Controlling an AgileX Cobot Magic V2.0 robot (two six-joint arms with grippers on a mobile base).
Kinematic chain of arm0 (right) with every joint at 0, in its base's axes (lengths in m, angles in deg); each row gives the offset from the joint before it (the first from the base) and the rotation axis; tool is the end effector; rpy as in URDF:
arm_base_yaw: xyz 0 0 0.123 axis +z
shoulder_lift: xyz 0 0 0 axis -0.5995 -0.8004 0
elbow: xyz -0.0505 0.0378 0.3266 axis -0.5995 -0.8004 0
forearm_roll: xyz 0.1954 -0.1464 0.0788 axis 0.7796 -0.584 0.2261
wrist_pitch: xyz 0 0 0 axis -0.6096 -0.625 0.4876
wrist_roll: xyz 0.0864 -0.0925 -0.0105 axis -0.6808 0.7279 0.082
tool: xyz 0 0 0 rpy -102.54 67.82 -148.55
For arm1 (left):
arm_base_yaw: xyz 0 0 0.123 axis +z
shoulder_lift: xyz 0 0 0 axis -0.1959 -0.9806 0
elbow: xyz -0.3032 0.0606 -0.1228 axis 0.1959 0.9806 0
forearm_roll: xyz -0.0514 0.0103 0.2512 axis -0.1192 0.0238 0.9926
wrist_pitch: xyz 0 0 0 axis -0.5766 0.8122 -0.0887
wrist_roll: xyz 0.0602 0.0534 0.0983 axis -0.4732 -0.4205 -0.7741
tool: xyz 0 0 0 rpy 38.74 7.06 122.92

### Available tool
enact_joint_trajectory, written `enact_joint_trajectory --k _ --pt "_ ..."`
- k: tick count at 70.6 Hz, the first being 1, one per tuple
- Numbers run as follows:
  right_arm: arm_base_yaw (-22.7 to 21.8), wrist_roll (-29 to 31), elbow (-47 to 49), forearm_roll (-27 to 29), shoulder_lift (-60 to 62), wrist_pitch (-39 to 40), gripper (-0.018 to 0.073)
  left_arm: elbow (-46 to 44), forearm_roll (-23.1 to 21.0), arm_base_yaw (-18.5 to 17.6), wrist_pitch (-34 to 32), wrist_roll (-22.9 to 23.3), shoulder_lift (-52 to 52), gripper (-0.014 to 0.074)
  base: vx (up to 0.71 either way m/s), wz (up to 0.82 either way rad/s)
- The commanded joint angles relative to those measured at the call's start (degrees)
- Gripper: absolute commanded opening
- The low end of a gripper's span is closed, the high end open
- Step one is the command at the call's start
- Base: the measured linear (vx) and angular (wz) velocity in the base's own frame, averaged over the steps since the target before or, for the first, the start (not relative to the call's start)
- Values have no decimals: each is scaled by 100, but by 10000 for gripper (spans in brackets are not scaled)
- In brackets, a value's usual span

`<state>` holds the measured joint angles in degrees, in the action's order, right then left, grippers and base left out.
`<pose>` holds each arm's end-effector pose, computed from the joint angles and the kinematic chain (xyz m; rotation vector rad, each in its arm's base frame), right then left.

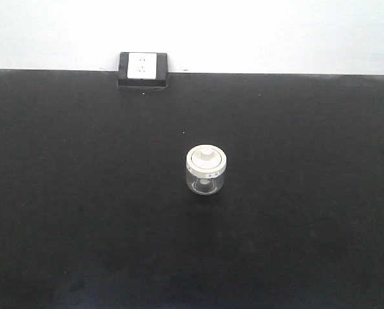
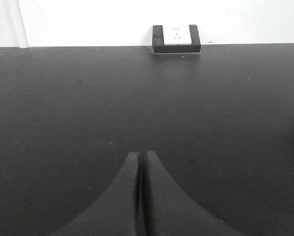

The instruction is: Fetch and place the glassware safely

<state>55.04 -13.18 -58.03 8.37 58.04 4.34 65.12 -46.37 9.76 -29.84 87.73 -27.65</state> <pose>0.0610 0.0063 0.3169 -0.1771 1.5963 0.1628 0.0478 -0.0010 0.1764 0.0162 1.7407 -0.0226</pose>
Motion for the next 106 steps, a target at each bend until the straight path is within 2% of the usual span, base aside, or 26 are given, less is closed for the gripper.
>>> enact_joint_trajectory --k 1,10,23,33,66,106 --pt "-65 38 79 -127 -106 378 -3 176 -52 19 -397 12 72 -7 0 0" --pt "-467 61 -257 34 -140 496 -3 176 -52 19 -397 12 72 -7 0 0" --pt "-1446 61 -745 799 -140 736 -3 176 -52 19 -397 12 72 -7 0 0" --pt "-1938 61 -1075 918 -119 790 -3 176 -52 19 -397 12 72 -7 0 0" --pt "-2017 56 -2522 918 1577 1260 -3 176 -52 19 -397 12 72 -7 0 0" --pt "-2017 58 -2513 892 1564 1276 -3 176 -52 19 -381 12 67 -7 0 0"
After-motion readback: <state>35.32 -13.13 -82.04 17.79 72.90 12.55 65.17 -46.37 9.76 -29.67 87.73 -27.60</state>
